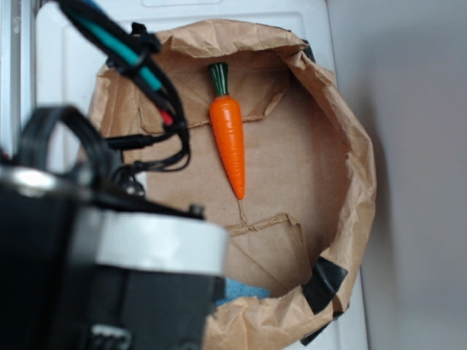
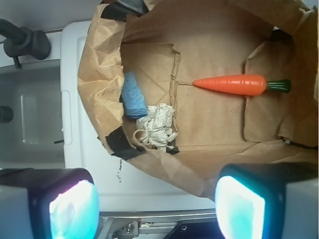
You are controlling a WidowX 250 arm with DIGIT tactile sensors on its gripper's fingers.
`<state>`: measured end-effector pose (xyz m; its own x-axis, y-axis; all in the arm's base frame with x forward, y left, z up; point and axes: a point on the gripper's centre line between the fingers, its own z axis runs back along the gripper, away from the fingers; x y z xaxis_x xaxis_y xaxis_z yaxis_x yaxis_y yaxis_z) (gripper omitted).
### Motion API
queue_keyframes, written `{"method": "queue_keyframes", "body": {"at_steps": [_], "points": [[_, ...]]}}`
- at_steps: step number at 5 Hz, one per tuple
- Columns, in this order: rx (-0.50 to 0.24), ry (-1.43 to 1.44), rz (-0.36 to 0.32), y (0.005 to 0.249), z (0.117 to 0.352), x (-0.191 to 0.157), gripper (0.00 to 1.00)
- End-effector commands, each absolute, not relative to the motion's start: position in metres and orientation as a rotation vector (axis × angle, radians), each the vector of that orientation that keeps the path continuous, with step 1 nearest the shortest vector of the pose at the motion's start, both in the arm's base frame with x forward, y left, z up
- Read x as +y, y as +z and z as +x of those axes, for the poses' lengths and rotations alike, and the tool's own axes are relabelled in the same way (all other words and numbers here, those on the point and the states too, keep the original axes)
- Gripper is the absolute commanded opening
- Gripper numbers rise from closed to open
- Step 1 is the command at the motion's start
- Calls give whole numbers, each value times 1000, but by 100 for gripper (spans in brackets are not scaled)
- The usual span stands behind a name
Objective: Grab the carrot.
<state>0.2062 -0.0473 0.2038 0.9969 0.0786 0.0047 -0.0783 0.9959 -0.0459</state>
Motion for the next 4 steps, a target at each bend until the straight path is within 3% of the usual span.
{"method": "queue_keyframes", "body": {"at_steps": [1, 2, 3, 4], "points": [[-57, 77, -58, 217, 211, -47, 100], [-87, 54, -120, 211, 234, -17, 100], [-109, 63, -100, 202, 253, 13, 100], [-122, 213, -58, 189, 255, 35, 100]]}}
